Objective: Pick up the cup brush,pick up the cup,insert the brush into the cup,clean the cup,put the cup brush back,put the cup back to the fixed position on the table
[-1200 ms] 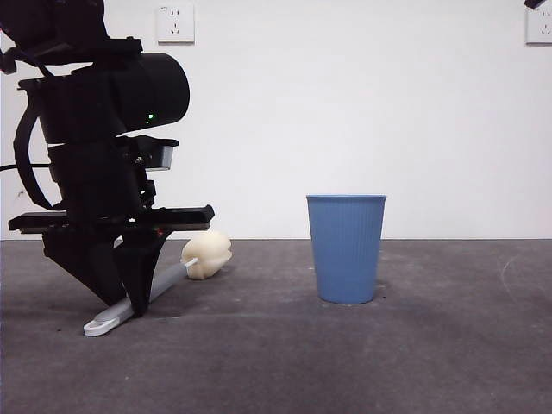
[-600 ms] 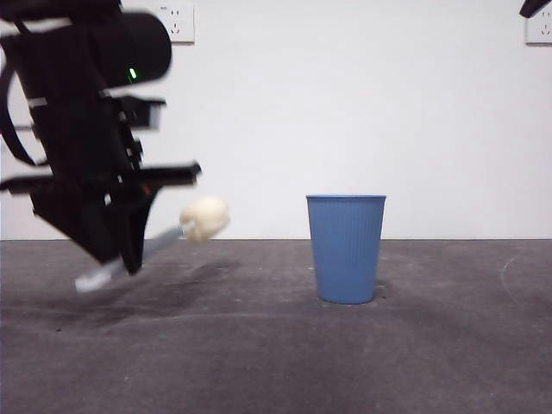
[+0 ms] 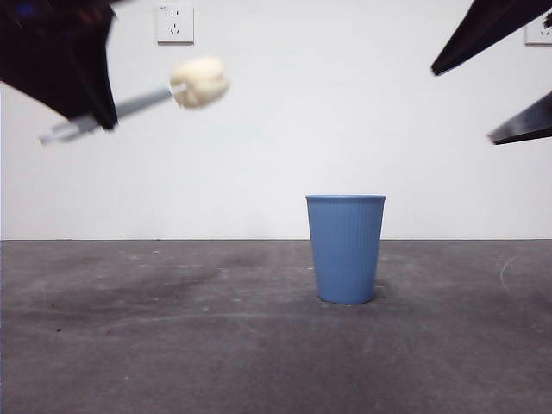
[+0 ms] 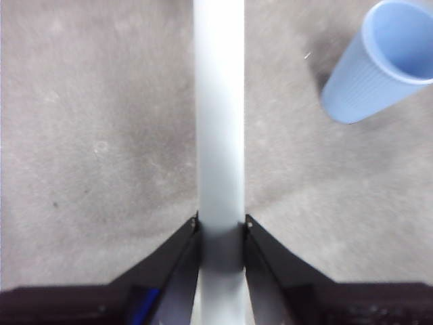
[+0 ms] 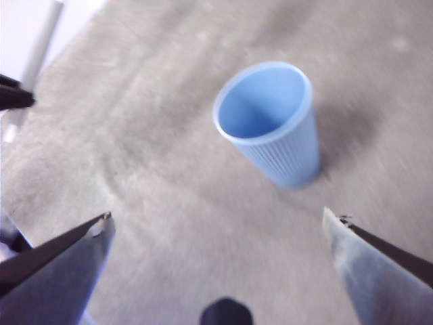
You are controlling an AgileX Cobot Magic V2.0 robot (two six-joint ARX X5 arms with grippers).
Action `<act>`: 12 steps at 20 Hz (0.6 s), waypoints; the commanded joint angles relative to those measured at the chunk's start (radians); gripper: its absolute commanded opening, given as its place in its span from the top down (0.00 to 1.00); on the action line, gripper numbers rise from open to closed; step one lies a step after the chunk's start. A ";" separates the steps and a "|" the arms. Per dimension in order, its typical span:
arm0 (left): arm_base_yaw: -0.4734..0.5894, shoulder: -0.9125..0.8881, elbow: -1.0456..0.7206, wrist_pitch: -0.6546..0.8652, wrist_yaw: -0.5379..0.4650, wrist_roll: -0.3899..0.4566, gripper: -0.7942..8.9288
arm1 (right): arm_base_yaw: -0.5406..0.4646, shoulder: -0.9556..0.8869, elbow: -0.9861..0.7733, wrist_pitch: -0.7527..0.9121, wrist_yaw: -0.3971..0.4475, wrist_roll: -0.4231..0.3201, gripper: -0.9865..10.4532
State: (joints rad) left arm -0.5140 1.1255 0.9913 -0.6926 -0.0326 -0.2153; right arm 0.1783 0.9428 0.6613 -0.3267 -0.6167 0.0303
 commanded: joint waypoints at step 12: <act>-0.002 -0.114 -0.003 -0.110 0.042 0.045 0.93 | 0.152 0.383 -0.231 0.668 0.201 0.013 0.42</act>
State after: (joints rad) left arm -0.5144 1.0142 0.9913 -0.8017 0.0086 -0.1829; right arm 0.3290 1.3193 0.4419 0.3359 -0.4183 0.0551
